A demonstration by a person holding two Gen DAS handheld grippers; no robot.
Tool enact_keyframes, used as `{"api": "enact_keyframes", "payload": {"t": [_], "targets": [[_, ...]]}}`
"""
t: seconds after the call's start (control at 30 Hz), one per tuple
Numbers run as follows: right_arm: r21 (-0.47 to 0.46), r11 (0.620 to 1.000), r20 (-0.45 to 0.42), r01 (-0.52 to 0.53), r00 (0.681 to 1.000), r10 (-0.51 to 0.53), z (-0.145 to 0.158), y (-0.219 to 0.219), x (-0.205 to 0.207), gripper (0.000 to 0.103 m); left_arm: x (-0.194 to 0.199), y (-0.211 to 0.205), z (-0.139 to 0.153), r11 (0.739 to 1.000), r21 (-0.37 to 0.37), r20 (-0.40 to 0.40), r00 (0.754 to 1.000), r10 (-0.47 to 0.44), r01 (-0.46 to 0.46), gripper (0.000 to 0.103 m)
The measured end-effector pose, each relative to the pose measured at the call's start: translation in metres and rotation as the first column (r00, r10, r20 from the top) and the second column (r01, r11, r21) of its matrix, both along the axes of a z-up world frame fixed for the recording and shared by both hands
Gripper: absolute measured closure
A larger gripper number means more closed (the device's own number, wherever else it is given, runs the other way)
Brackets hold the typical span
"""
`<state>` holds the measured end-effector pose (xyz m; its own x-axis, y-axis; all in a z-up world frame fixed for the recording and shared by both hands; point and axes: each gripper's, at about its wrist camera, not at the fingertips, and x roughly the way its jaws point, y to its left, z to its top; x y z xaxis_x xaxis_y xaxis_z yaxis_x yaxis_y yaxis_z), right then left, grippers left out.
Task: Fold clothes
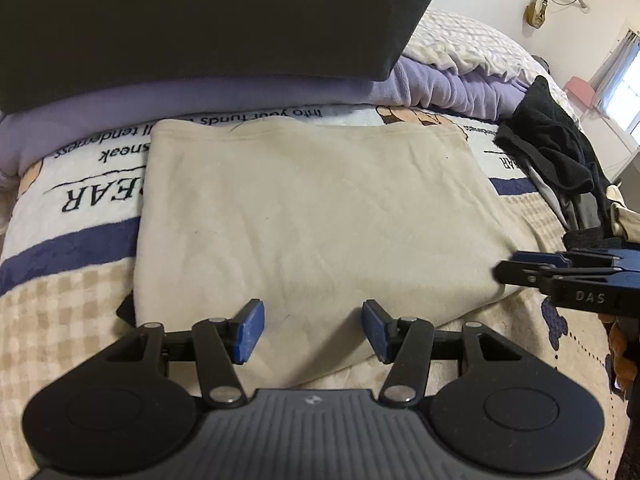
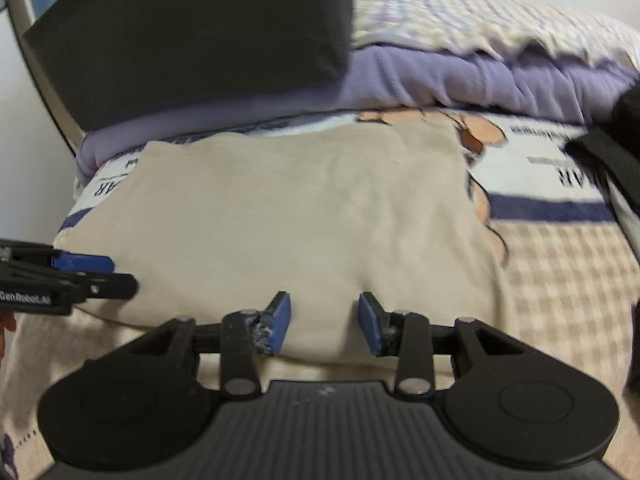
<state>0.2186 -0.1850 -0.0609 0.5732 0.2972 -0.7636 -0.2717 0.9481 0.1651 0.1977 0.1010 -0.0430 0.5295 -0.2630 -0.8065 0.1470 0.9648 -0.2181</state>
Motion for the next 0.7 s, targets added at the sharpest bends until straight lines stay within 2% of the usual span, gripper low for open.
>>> {"api": "enact_keyframes", "payload": {"t": [0.1, 0.2, 0.23, 0.27, 0.3, 0.37, 0.53, 0.7], "targets": [[-0.066, 0.997, -0.008, 0.038, 0.999, -0.039, -0.003, -0.017, -0.002, 0.060, -0.001, 0.005, 0.002, 1.000, -0.008, -0.005, 1.000, 0.008, -0.008, 0.048], [-0.043, 0.995, -0.049, 0.086, 0.995, -0.088, -0.008, -0.039, -0.004, 0.059, -0.003, 0.004, 0.006, 0.999, -0.016, -0.012, 0.999, 0.033, -0.033, 0.046], [-0.038, 0.994, -0.062, 0.103, 0.993, -0.105, -0.008, -0.043, -0.004, 0.060, -0.004, 0.002, 0.007, 0.999, -0.007, -0.015, 0.999, 0.037, -0.037, 0.039], [-0.047, 0.993, -0.066, 0.109, 0.991, -0.112, -0.008, -0.044, -0.005, 0.060, -0.005, -0.003, 0.010, 0.999, 0.010, -0.024, 0.999, 0.043, -0.042, 0.026], [-0.060, 0.992, -0.075, 0.113, 0.990, -0.117, -0.005, -0.043, -0.008, 0.059, -0.008, -0.011, 0.013, 0.998, 0.039, -0.037, 0.998, 0.050, -0.048, 0.020], [-0.065, 0.992, -0.089, 0.110, 0.989, -0.116, -0.001, -0.039, -0.010, 0.059, -0.012, -0.025, 0.016, 0.994, 0.094, -0.041, 0.998, 0.051, -0.047, 0.018], [-0.096, 0.994, -0.100, 0.053, 0.993, -0.062, 0.028, -0.010, -0.015, 0.054, -0.022, -0.057, 0.027, 0.981, 0.186, -0.062, 0.996, 0.062, -0.049, 0.004], [-0.146, 0.989, -0.060, 0.031, 0.997, -0.040, 0.066, 0.013, -0.018, 0.047, -0.036, -0.076, 0.051, 0.968, 0.235, -0.049, 0.994, 0.101, -0.087, 0.004]]}}
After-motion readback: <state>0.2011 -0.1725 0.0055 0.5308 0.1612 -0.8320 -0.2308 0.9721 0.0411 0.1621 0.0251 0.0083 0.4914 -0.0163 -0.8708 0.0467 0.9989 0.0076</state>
